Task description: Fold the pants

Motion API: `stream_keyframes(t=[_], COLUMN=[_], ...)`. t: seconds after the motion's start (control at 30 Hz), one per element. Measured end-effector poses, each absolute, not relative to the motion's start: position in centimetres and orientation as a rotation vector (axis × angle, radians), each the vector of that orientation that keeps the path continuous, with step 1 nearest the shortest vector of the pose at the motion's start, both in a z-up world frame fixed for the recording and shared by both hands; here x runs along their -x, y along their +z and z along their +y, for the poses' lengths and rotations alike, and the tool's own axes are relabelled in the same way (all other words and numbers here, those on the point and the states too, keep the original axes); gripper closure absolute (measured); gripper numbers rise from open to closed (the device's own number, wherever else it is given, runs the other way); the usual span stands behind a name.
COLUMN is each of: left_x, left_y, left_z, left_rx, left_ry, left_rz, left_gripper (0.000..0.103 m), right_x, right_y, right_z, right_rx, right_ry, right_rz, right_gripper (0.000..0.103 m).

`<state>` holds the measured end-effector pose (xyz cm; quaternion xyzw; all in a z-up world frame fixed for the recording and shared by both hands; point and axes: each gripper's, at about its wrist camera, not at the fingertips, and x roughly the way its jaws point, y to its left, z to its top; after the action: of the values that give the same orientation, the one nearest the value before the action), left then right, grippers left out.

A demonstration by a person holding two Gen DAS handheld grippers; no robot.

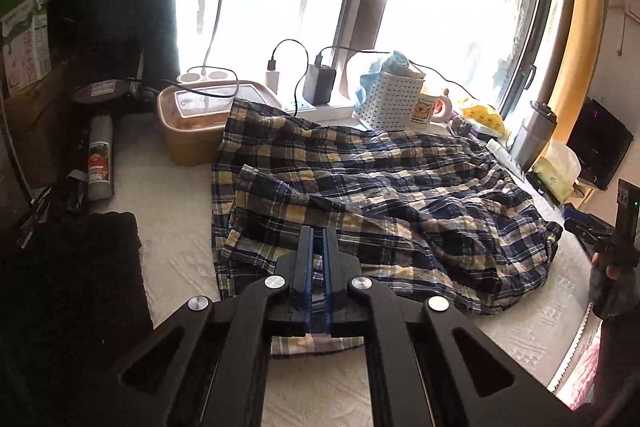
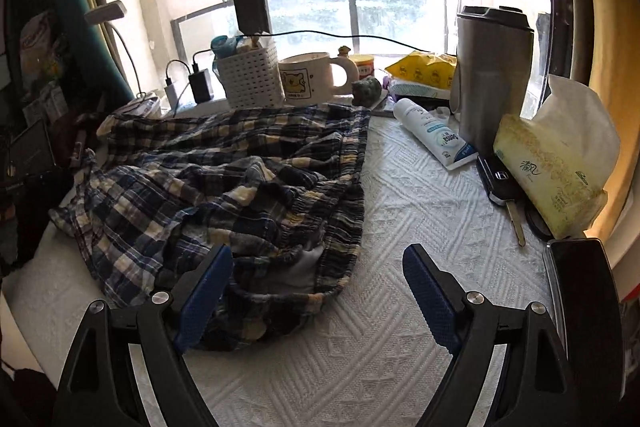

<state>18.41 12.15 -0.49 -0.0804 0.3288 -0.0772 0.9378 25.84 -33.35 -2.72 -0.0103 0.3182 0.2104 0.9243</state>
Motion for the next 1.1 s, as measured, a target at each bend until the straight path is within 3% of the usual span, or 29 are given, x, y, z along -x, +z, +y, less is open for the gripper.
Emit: stream_keyframes(t=[0.13,0.33,0.37,0.4,0.47,0.63,0.7,1.1], left_x=[-17.6,-18.9,-19.1,-19.2,-19.5,-21.2,-22.0,-25.6], left_y=[-0.6,-2.6,-3.0,-3.3,-3.7,-4.5,-4.7,-6.8], left_z=[11.7,13.4,13.7,13.9,14.2,14.3,14.0,14.4], left_rx=[0.146,0.134,0.143,0.148,0.15,0.14,0.119,0.164], left_ry=[-0.173,-0.105,-0.109,-0.107,-0.105,-0.087,-0.09,-0.089], left_rz=[0.68,0.716,0.724,0.725,0.718,0.739,0.756,0.872], left_gripper=[0.1,0.099,0.091,0.068,0.04,0.039,0.039,0.04], right_x=[-24.7,-25.0,-25.2,-25.3,-25.6,-25.9,-26.0,-27.6], right_y=[-2.9,-4.8,-4.9,-5.0,-5.1,-4.8,-4.5,-4.3], right_z=[-31.1,-29.5,-29.7,-29.8,-30.2,-30.8,-31.1,-32.2], right_rx=[0.111,0.222,0.216,0.207,0.188,0.177,0.173,0.139], right_ry=[0.484,0.413,0.411,0.409,0.41,0.388,0.373,0.362], right_rz=[0.662,0.708,0.711,0.717,0.725,0.72,0.71,0.704], right_gripper=[0.015,0.047,0.052,0.058,0.071,0.084,0.094,0.094])
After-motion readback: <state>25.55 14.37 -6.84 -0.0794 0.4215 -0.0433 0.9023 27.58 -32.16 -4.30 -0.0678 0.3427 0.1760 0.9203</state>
